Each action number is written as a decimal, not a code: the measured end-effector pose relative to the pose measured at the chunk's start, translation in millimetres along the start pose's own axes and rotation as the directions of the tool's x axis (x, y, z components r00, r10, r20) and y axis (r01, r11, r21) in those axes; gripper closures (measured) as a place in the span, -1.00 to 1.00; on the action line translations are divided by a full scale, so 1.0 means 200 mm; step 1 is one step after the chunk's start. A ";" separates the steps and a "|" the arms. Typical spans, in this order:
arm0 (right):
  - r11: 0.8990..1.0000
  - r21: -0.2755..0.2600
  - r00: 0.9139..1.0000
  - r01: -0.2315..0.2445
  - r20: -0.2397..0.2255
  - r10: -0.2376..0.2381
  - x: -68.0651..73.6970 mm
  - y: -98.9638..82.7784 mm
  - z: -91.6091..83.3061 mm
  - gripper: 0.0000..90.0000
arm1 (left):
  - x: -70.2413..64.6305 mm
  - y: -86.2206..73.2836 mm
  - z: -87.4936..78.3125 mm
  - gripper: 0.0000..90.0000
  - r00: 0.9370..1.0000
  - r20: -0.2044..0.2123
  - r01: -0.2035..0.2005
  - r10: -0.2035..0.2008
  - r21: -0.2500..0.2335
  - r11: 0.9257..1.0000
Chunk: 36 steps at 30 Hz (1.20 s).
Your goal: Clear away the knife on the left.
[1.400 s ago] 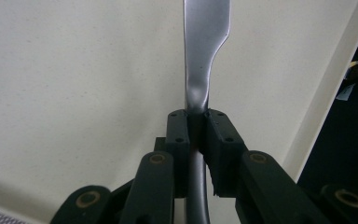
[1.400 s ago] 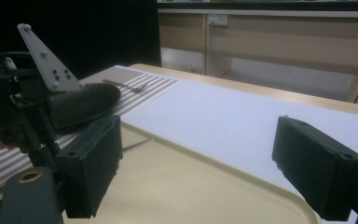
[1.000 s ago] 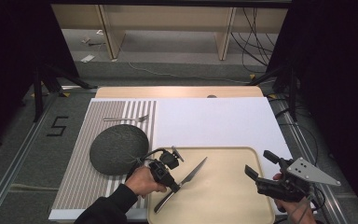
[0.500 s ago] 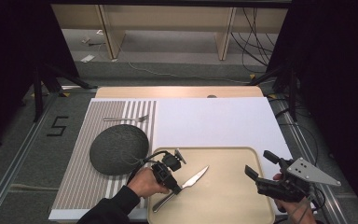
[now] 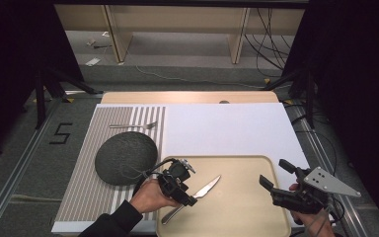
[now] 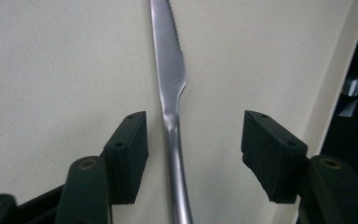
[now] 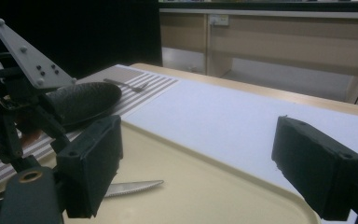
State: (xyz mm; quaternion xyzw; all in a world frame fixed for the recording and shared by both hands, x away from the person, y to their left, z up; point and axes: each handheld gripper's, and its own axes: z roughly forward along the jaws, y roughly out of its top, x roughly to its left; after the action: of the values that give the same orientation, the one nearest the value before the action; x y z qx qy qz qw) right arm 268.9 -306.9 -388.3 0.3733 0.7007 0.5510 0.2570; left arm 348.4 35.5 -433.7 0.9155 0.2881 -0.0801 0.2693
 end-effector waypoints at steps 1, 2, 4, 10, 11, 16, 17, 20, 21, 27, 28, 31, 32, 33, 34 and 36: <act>1.000 0.000 1.000 0.000 0.001 0.000 0.00 0.00 0.00 -0.62 | 0.00 0.00 0.00 -0.12 1.000 0.004 -0.003 0.003 -0.013 1.000; 1.000 0.001 1.000 -0.001 0.001 0.001 0.00 0.00 0.00 -0.62 | 0.00 0.00 -0.01 -0.11 1.000 0.015 -0.001 0.001 -0.030 1.000; 1.000 0.000 1.000 0.002 0.001 -0.002 0.00 0.00 0.00 -0.62 | -0.01 -0.01 -0.01 0.00 0.999 0.040 0.010 -0.007 -0.064 0.998; 1.000 0.001 1.000 0.001 0.000 -0.001 0.00 0.00 0.00 -0.62 | -0.02 0.00 0.01 0.45 0.998 0.043 -0.034 0.037 -0.086 0.996; 1.000 0.001 1.000 0.002 0.001 -0.002 0.00 0.00 0.00 -0.62 | -0.03 0.00 0.02 0.51 0.998 0.045 -0.041 0.045 -0.082 0.996; 1.000 0.001 1.000 0.002 0.002 -0.002 0.00 0.00 0.00 -0.61 | -0.05 0.00 0.07 0.78 0.994 0.041 -0.102 0.105 -0.066 0.993; 1.000 0.002 1.000 0.002 0.002 -0.002 0.00 0.00 0.00 -0.61 | -0.06 0.00 0.08 0.82 0.993 0.040 -0.112 0.115 -0.065 0.992; 1.000 0.001 1.000 0.003 0.002 -0.003 0.00 0.00 0.00 -0.61 | -0.08 0.01 0.12 0.96 0.989 0.032 -0.142 0.143 -0.041 0.989; 1.000 0.000 1.000 0.003 0.002 -0.003 0.00 0.00 0.00 -0.61 | -0.08 0.02 0.12 0.98 0.989 0.034 -0.142 0.143 -0.035 0.989; 1.000 -0.001 1.000 0.002 0.002 -0.002 0.00 0.00 0.00 -0.61 | -0.08 0.02 0.17 0.99 0.990 0.033 -0.138 0.138 0.010 0.990; 1.000 0.000 1.000 0.003 0.002 -0.003 0.00 0.00 0.00 -0.61 | -0.08 0.03 0.18 0.99 0.991 0.031 -0.129 0.129 0.009 0.992; 1.000 -0.001 1.000 0.003 0.002 -0.003 0.00 0.00 0.00 -0.61 | -0.06 0.02 0.20 0.99 0.993 0.021 -0.120 0.119 0.021 0.993; 1.000 -0.001 1.000 0.004 0.002 -0.004 0.00 0.00 0.00 -0.61 | -0.05 0.02 0.20 0.99 0.993 0.015 -0.118 0.117 0.025 0.993; 1.000 -0.001 1.000 0.004 0.002 -0.004 0.00 0.00 0.00 -0.61 | -0.05 0.02 0.21 0.99 0.993 0.006 -0.114 0.114 0.028 0.993; 1.000 -0.001 1.000 0.004 0.002 -0.004 0.00 0.00 0.00 -0.61 | -0.04 0.02 0.21 0.99 0.994 -0.006 -0.113 0.114 0.034 0.993; 1.000 -0.001 1.000 0.005 0.001 -0.005 0.00 0.00 0.00 -0.61 | -0.03 0.02 0.21 0.99 0.995 -0.016 -0.101 0.102 0.037 0.994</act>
State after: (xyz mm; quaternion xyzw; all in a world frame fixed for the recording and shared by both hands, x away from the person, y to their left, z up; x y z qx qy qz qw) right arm 269.0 -306.1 -388.6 0.3716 0.7012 0.5507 0.2587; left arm 346.5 6.5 -465.5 0.9343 0.2421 -0.0631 0.2540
